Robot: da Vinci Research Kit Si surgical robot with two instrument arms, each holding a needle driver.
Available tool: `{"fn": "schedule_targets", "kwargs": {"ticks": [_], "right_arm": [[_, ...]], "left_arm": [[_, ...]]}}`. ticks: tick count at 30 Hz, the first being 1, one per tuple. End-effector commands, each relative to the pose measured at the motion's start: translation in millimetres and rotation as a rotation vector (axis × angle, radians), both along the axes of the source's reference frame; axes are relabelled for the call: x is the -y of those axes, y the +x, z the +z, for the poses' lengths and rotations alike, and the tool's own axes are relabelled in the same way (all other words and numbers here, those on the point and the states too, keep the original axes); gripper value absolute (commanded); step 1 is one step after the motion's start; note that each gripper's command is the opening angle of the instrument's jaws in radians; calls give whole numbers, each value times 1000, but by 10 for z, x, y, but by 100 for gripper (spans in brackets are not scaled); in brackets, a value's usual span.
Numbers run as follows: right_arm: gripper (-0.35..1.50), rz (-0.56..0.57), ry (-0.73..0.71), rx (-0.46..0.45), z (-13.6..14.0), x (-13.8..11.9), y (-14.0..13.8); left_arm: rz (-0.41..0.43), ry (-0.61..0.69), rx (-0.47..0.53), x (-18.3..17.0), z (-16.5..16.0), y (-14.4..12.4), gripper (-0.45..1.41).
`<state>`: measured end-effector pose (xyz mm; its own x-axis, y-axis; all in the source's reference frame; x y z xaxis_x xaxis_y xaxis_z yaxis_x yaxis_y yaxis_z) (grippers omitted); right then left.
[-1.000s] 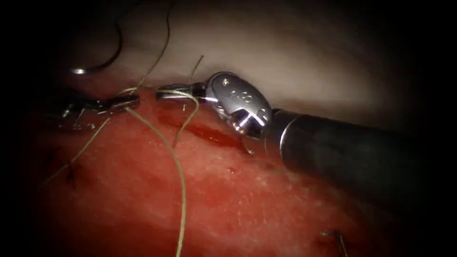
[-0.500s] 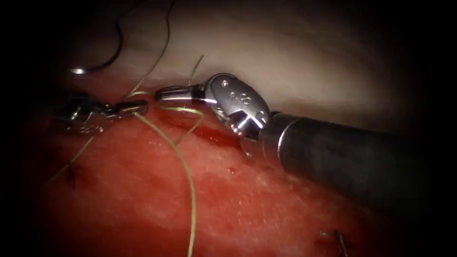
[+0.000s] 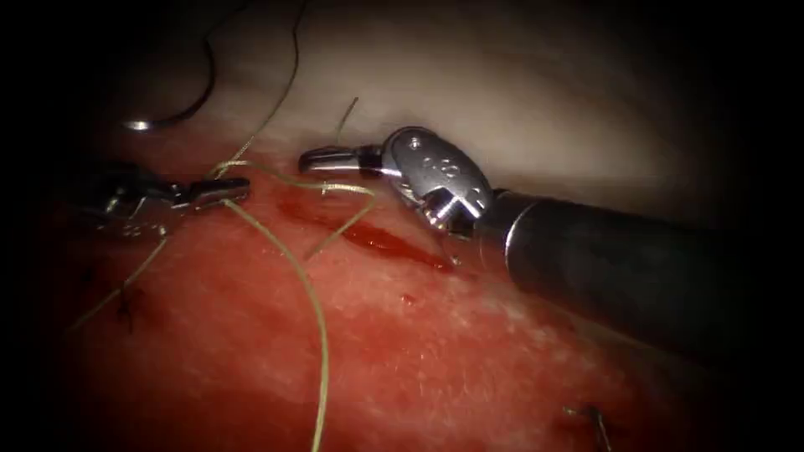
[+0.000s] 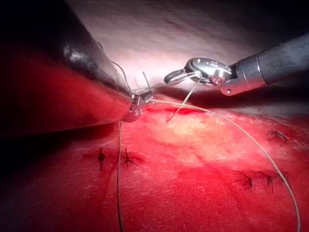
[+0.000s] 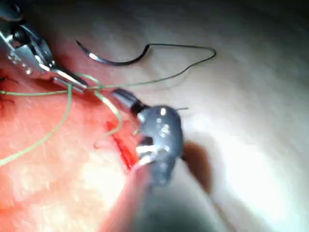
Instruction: Wound Closure
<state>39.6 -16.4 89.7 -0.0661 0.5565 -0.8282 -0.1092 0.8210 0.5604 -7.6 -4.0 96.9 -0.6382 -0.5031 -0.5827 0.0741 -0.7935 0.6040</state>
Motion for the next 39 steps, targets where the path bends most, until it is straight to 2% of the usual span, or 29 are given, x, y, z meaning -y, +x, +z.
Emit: {"fn": "schedule_targets", "kwargs": {"ticks": [1,9,12,18,34,35,37,38,39], "right_arm": [[-35,-20,8,9,9,6,10],[-35,-52,16,-10,5,14,14],[-35,-65,18,-25,-4,19,17],[-35,-46,25,-44,-11,11,13],[-35,-22,29,-76,-24,12,17],[0,-12,28,-83,-24,12,19],[54,-5,27,-90,-24,11,21],[96,9,33,-86,-24,11,25],[103,12,33,-83,-24,11,27]], "left_arm": [[-2,-8,3,-4,5,-6,-45],[-20,-13,8,-19,11,-14,-45],[-24,-21,8,-30,30,-22,-45],[-7,-24,-7,-21,45,-25,-45],[7,-17,-16,-21,52,-30,-45],[15,-20,-18,-19,53,-34,-45],[20,-19,-18,-16,55,-38,-45],[22,-21,-19,-14,57,-41,-45],[21,-15,-19,-13,57,-41,-45]]}}
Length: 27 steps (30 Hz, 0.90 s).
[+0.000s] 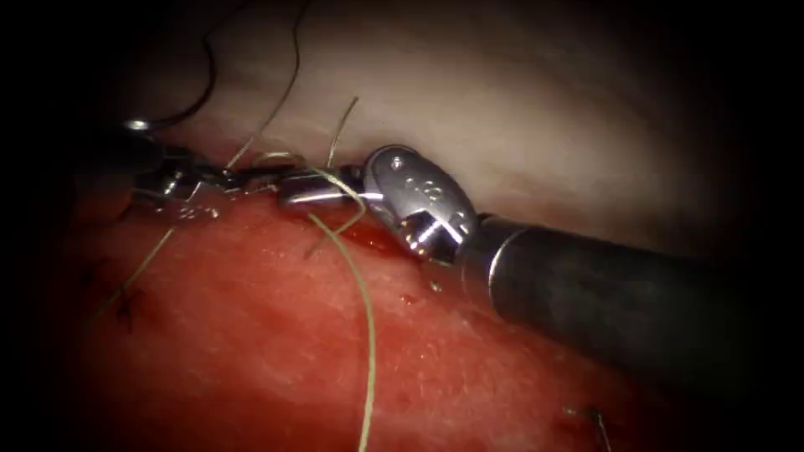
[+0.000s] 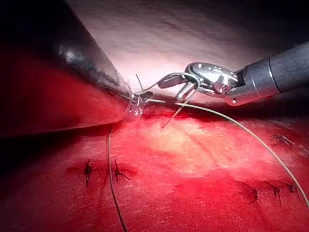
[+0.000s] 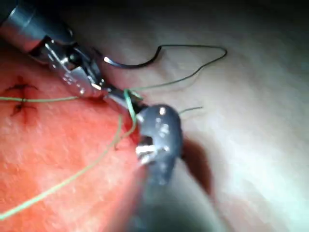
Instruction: Wound Closure
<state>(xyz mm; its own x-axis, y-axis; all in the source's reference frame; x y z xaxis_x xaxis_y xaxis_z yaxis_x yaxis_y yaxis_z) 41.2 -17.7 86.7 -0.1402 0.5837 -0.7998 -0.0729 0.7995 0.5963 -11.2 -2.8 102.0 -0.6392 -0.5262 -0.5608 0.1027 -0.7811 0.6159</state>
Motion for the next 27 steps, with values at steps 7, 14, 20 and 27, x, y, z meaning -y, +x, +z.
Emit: {"fn": "schedule_targets", "kwargs": {"ticks": [7,14,20,27], "right_arm": [[103,31,4,0,4,-10,13],[94,91,18,0,3,-25,9],[93,142,28,52,10,-36,19],[93,174,11,138,20,-40,26]], "left_arm": [[8,1,2,4,7,1,-45],[22,2,-1,22,0,-1,-45],[47,17,13,45,-23,-20,-45],[62,31,17,58,-44,-39,-45]]}}
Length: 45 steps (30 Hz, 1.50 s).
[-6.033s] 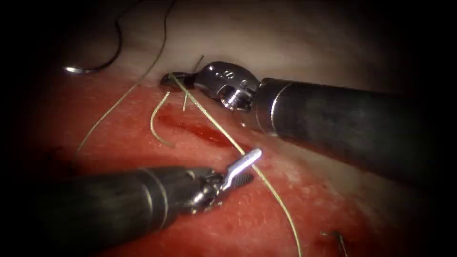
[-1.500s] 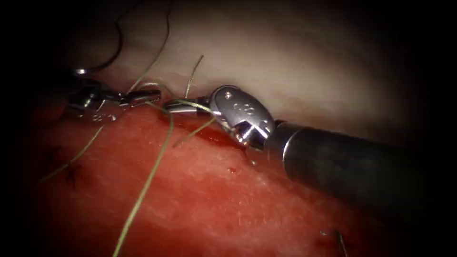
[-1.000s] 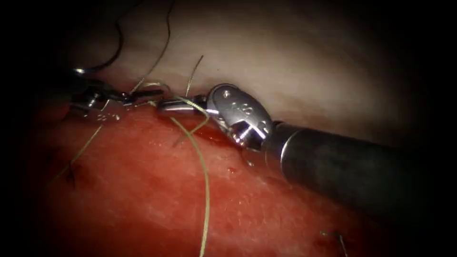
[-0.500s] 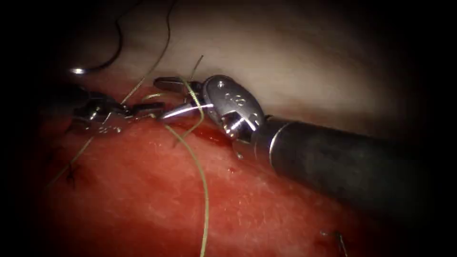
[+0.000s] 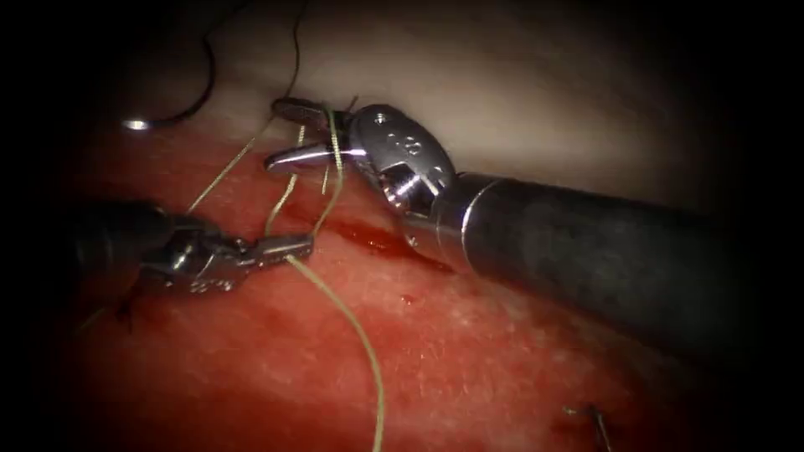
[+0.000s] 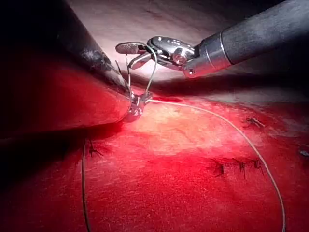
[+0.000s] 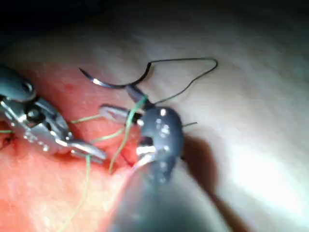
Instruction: Wound Closure
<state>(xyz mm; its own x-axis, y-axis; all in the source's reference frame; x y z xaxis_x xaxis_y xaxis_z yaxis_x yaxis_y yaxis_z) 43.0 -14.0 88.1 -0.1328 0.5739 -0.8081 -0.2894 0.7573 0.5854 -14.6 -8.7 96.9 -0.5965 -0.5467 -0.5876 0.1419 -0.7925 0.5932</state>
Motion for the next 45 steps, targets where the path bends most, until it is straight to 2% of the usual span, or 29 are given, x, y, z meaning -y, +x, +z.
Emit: {"fn": "schedule_targets", "kwargs": {"ticks": [1,9,16,22,29,38,45], "right_arm": [[93,-1,-5,17,7,-2,9],[93,-27,-45,111,21,15,12],[93,-80,-97,221,30,26,22],[91,-133,-106,265,32,35,25],[88,-168,-114,259,35,48,27],[86,-207,-120,252,39,59,28],[78,-247,-121,247,39,66,28]], "left_arm": [[1,1,4,1,3,-8,-45],[19,17,2,-1,-22,-15,-45],[83,17,-23,1,-41,-21,-45],[155,-10,-73,-5,-62,-16,-45],[219,-51,-108,-37,-83,5,-45],[317,-81,-120,-71,-92,12,-45],[392,-52,6,-102,-95,21,-45]]}}
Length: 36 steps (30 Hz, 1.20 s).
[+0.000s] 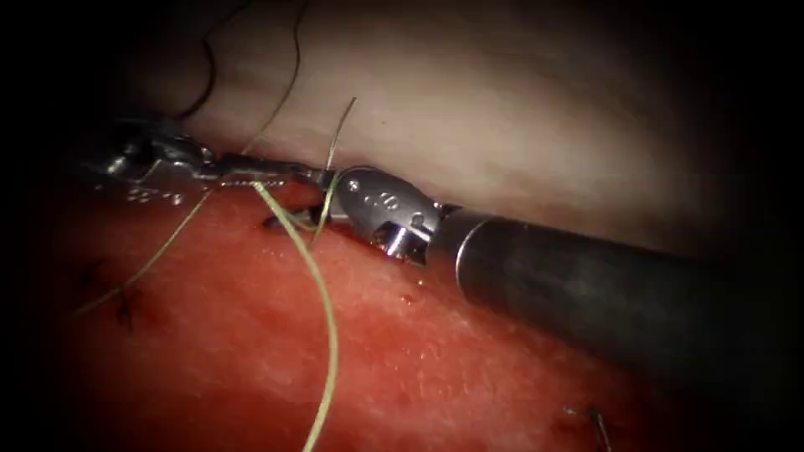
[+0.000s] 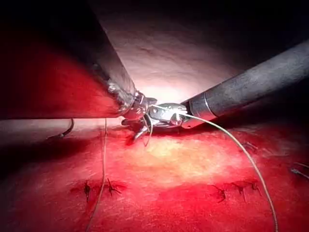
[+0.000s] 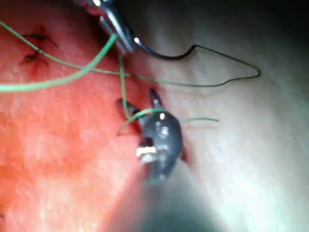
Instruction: Wound Closure
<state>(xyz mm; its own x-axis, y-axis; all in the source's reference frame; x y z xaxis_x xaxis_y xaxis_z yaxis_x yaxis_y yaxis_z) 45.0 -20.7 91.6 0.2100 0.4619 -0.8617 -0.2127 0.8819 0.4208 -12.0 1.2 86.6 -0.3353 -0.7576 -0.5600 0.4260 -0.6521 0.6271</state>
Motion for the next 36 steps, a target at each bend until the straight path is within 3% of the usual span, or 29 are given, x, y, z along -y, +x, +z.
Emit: {"fn": "schedule_targets", "kwargs": {"ticks": [1,8,14,21,25,36], "right_arm": [[78,-3,7,-12,4,0,9],[78,-28,22,-44,-3,6,8],[73,-59,57,-108,-8,12,5],[71,-83,112,-169,-9,14,5],[69,-97,140,-213,-12,18,4],[68,-84,166,-272,-16,20,-7]], "left_arm": [[8,9,28,-8,9,-4,-45],[45,178,223,-42,32,11,-45],[86,298,384,-73,76,32,-45],[131,368,509,-81,107,41,-45],[161,357,528,-76,121,39,-45],[110,326,444,-74,189,34,-45]]}}
